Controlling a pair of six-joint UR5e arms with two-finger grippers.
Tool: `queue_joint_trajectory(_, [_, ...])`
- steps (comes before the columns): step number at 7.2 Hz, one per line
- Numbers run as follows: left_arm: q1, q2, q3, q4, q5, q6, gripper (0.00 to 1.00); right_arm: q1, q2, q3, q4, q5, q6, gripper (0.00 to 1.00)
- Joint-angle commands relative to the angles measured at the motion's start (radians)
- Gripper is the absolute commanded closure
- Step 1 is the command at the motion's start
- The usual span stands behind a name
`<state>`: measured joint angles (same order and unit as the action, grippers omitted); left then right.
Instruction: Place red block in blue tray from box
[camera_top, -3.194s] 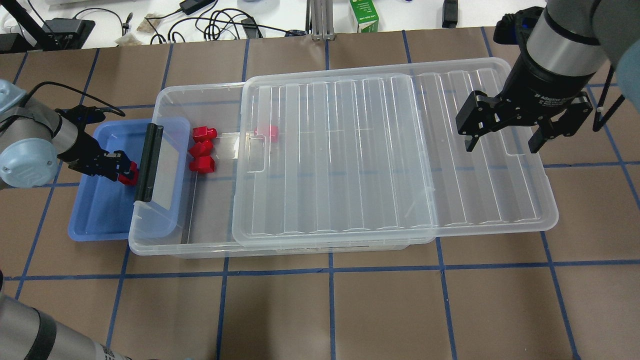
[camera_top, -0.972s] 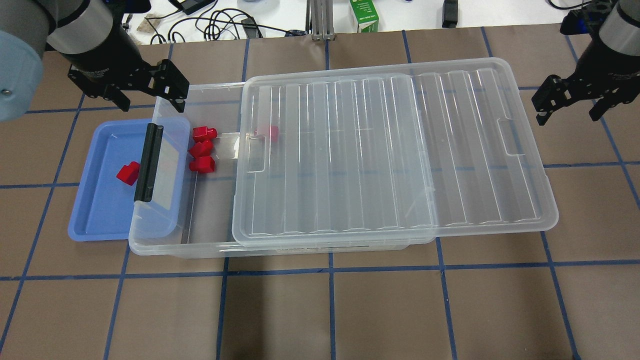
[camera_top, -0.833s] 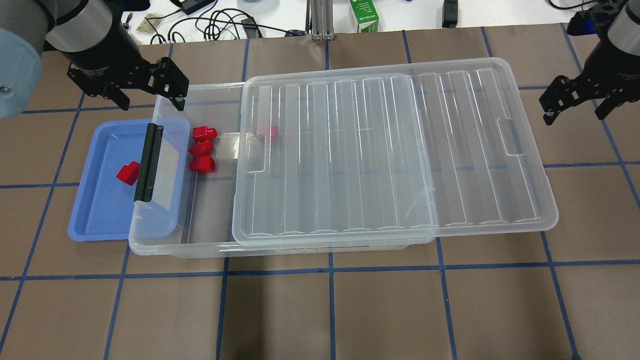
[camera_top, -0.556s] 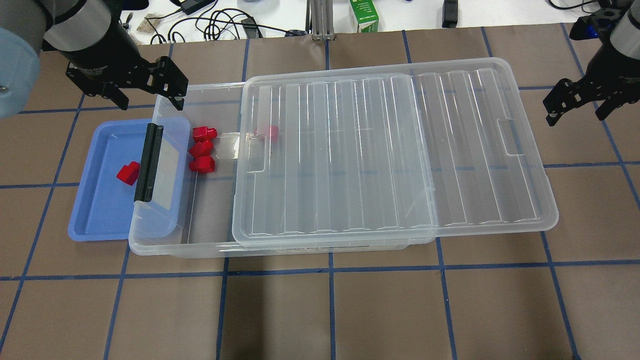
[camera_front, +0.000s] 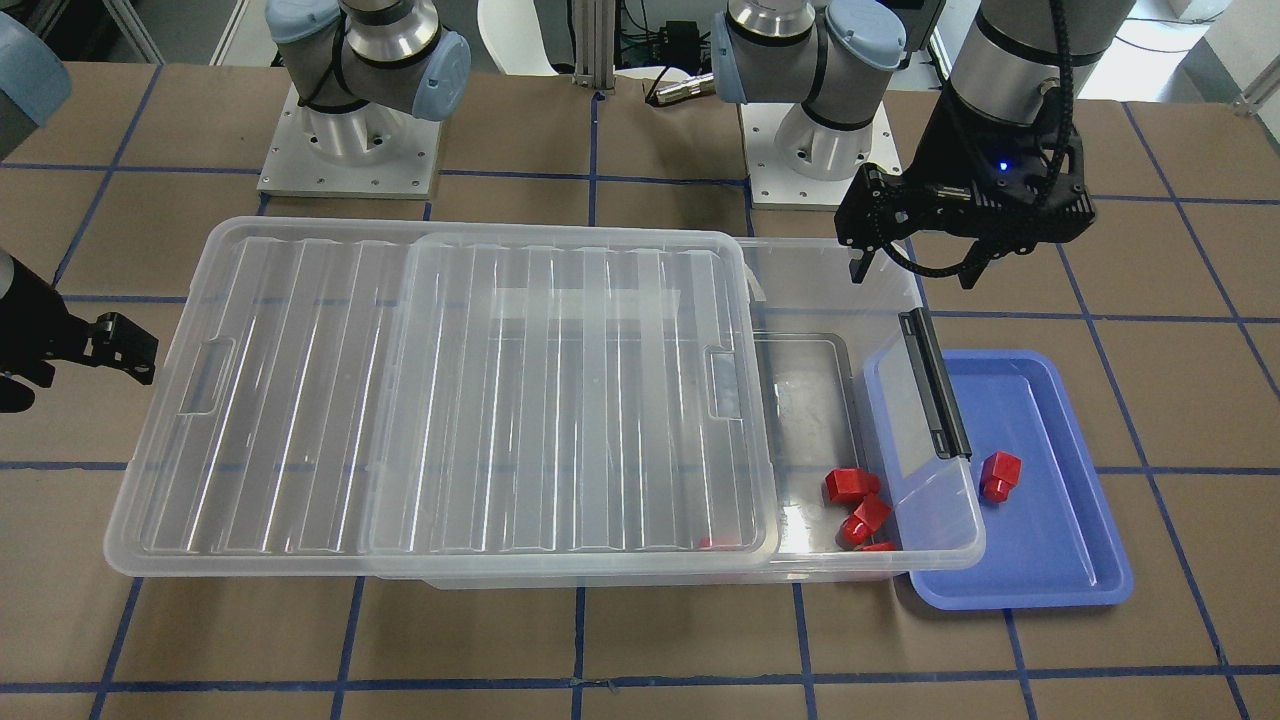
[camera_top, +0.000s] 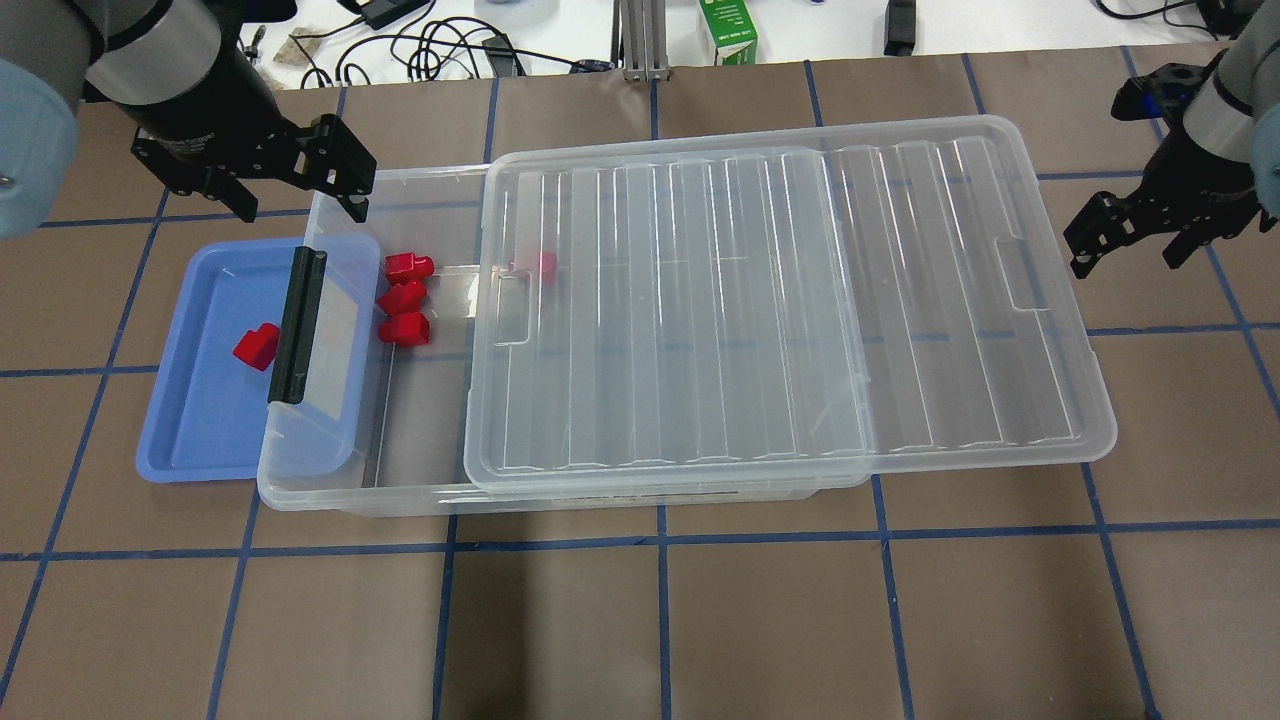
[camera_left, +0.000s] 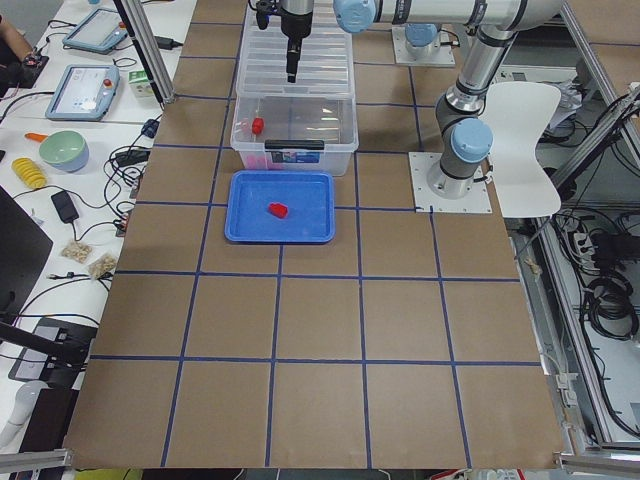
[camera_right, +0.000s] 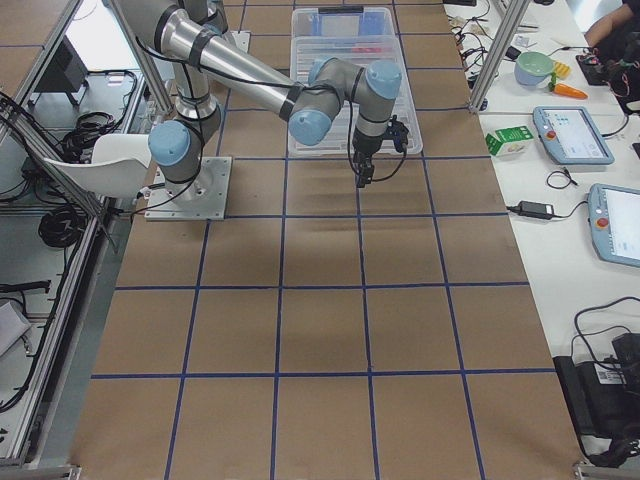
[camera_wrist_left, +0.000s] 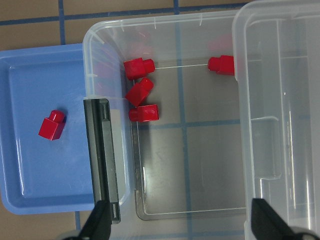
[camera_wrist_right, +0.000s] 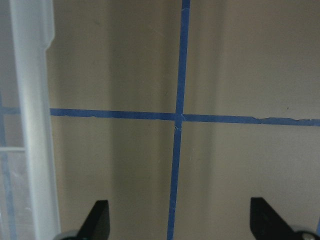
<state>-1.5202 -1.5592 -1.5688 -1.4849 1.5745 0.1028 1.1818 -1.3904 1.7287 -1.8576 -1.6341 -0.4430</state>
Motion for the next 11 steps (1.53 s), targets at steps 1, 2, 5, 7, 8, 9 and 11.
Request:
queue_joint_trajectory(1, [0.0, 0.005, -0.011, 0.0, -0.001, 0.0, 0.0, 0.005, -0.001, 0.009, -0.008, 0.005, 0.003, 0.0])
queue_joint_trajectory(2, [0.0, 0.005, -0.005, 0.002, 0.01, 0.009, 0.0, 0.007, -0.009, 0.009, 0.0, 0.007, 0.004, 0.0])
queue_joint_trajectory(5, [0.0, 0.007, -0.007, 0.002, 0.013, 0.012, 0.0, 0.012, -0.01, 0.017, 0.003, 0.048, 0.006, 0.0])
queue_joint_trajectory(7, [0.0, 0.01, -0.007, 0.003, 0.013, 0.012, 0.0, 0.025, -0.01, 0.018, 0.005, 0.05, 0.01, 0.0])
queue_joint_trajectory(8, [0.0, 0.01, -0.008, 0.003, 0.013, 0.012, 0.0, 0.042, -0.012, 0.026, 0.005, 0.051, 0.064, 0.0])
queue_joint_trajectory(9, [0.0, 0.01, -0.008, 0.003, 0.013, 0.012, 0.0, 0.073, -0.01, 0.026, 0.001, 0.05, 0.098, 0.0])
queue_joint_trajectory(11, [0.0, 0.011, -0.011, 0.005, 0.013, 0.012, 0.0, 0.119, -0.01, 0.028, 0.0, 0.051, 0.173, 0.0])
